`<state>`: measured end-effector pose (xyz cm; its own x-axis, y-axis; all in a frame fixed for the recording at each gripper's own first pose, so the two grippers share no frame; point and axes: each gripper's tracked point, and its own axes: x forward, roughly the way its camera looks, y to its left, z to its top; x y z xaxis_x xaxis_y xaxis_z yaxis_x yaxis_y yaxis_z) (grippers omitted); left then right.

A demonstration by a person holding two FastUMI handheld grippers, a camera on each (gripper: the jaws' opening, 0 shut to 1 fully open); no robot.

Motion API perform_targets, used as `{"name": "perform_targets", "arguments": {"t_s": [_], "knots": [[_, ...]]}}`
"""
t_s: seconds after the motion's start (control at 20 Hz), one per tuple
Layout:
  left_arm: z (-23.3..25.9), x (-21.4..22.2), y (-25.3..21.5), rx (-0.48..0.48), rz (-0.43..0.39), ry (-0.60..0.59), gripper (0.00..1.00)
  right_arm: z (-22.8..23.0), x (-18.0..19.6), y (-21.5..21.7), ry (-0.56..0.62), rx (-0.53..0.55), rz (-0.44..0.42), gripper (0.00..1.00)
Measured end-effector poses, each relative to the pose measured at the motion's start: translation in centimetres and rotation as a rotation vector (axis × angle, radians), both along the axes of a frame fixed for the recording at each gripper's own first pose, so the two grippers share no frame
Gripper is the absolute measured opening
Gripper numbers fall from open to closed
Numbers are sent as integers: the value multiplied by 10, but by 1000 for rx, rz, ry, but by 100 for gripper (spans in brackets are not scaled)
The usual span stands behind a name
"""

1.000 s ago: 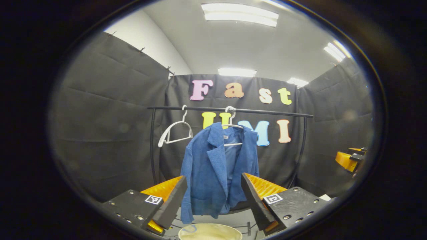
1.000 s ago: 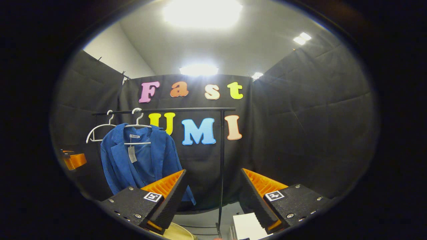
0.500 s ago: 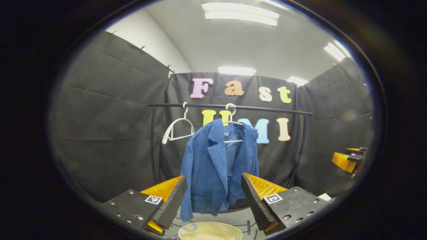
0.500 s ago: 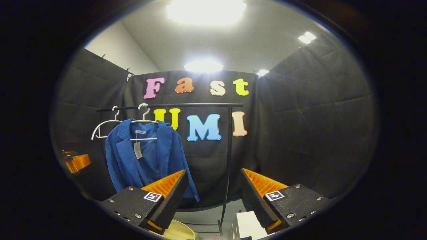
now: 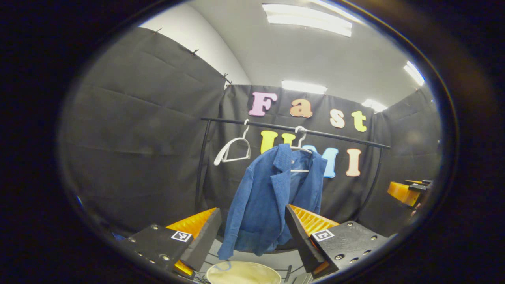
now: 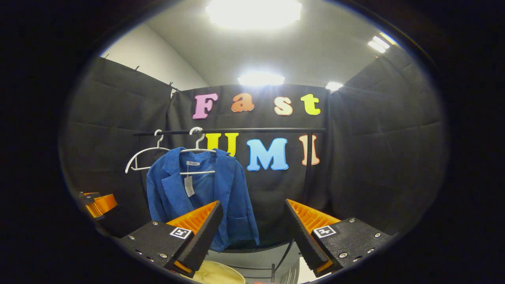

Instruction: Grasp the clothes on the hanger with both hands and then place them into the laundry hamper below.

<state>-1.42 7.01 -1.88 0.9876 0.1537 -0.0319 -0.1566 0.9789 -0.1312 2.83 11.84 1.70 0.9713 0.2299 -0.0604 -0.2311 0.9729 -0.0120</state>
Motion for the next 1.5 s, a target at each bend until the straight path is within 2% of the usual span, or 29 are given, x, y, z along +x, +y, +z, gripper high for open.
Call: {"name": "perform_targets", "arguments": {"t_s": [0.35,0.65,1.1,1.4,1.45,1.5], "knots": [[13,10,12,-8,7,1,93,14,25,49,25,30,90,96],[18,33,-21,-119,-61,10,93,21,74,67,20,59,105,96],[26,124,-48,-35,-44,28,92,-14,171,96,137,126,174,95],[4,187,-59,-46,-11,81,92,-56,226,119,251,157,239,95],[2,195,-60,-45,-3,86,92,-61,234,123,264,164,249,92],[0,202,-61,-42,3,91,92,-66,240,127,278,173,258,95]]}}
